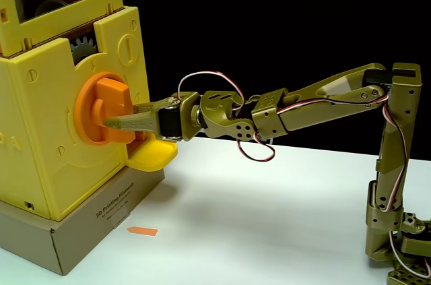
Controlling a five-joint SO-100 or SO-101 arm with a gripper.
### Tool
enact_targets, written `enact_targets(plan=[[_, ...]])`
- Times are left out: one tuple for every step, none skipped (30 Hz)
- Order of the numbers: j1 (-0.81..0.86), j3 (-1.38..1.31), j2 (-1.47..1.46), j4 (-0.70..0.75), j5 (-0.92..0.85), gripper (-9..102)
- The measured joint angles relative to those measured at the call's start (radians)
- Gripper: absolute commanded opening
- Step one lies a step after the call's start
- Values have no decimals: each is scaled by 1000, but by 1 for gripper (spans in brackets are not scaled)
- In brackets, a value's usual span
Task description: Turn the button of vending machine.
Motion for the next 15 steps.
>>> enact_targets(plan=[[0, 0, 0, -5, 3, 24], [0, 0, -2, -6, 5, 23], [0, 0, -3, -8, 8, 23], [0, 0, -3, -8, 11, 21], [0, 0, -3, -9, 15, 20], [0, 0, -3, -9, 17, 18], [-2, 0, -3, -9, 17, 17], [-2, 0, -3, -9, 17, 15], [-3, 0, -3, -9, 17, 13], [-6, 0, -3, -9, 20, 10], [-9, 0, -3, -9, 21, 8], [-12, 0, -3, -9, 23, 7], [-14, 0, -3, -12, 25, 5], [-15, 0, -3, -15, 26, 3], [-18, 0, -3, -17, 26, 2]])
